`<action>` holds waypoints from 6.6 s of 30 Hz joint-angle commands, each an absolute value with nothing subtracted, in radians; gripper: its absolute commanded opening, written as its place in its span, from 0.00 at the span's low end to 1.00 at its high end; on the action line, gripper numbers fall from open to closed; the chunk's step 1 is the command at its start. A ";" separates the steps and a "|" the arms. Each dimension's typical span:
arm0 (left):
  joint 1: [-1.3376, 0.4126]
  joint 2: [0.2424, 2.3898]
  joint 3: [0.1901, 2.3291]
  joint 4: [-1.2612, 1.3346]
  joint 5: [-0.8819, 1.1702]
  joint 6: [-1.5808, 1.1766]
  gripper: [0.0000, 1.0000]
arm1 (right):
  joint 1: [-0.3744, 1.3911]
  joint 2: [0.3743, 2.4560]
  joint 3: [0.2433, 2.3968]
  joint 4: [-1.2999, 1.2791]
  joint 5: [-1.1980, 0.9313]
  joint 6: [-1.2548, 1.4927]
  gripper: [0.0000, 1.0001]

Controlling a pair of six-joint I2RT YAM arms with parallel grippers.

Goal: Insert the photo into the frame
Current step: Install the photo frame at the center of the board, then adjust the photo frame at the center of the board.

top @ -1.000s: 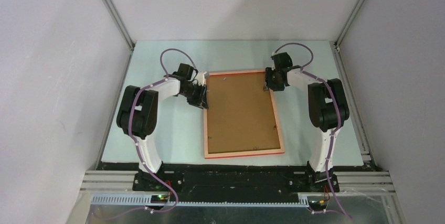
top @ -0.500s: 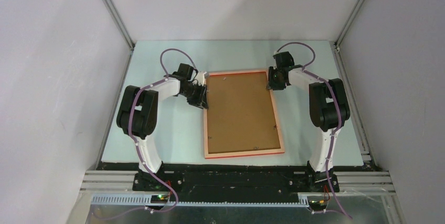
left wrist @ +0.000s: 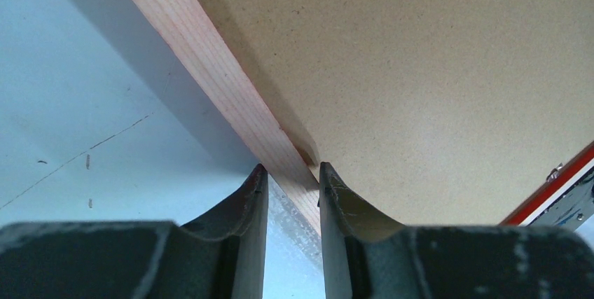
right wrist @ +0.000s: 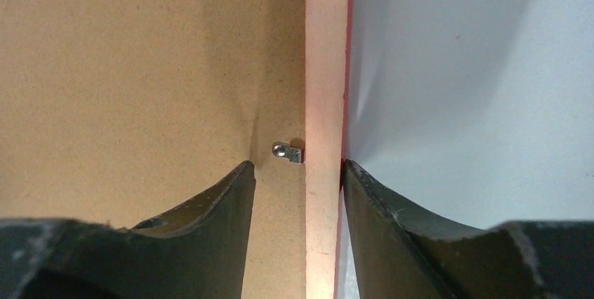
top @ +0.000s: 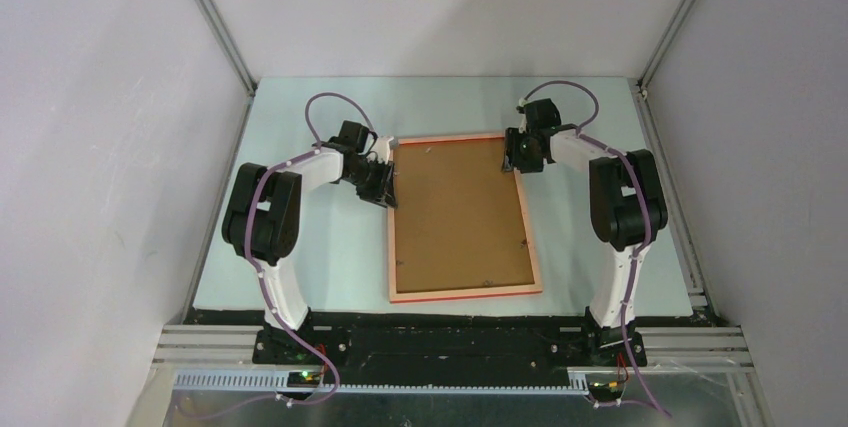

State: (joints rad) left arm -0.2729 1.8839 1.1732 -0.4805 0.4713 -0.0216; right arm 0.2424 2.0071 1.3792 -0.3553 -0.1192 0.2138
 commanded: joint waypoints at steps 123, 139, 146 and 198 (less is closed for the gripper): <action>-0.259 1.913 1.129 -0.523 0.490 -0.065 0.00 | 0.272 1.645 0.902 -0.646 -0.340 -0.378 0.44; -0.252 1.910 1.126 -0.522 0.492 -0.067 0.00 | 0.272 1.658 0.902 -0.673 -0.365 -0.464 0.43; -0.250 1.910 1.126 -0.522 0.492 -0.068 0.00 | 0.271 1.645 0.903 -0.661 -0.371 -0.448 0.48; -0.162 1.825 1.121 -0.524 0.554 -0.044 0.63 | 0.132 1.977 1.391 -0.709 -0.332 -0.428 0.00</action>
State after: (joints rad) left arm -0.2012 1.8706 1.1339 -0.4984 0.6086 -0.0788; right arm 0.1474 1.9289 1.3094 -0.6861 -0.3431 -0.2634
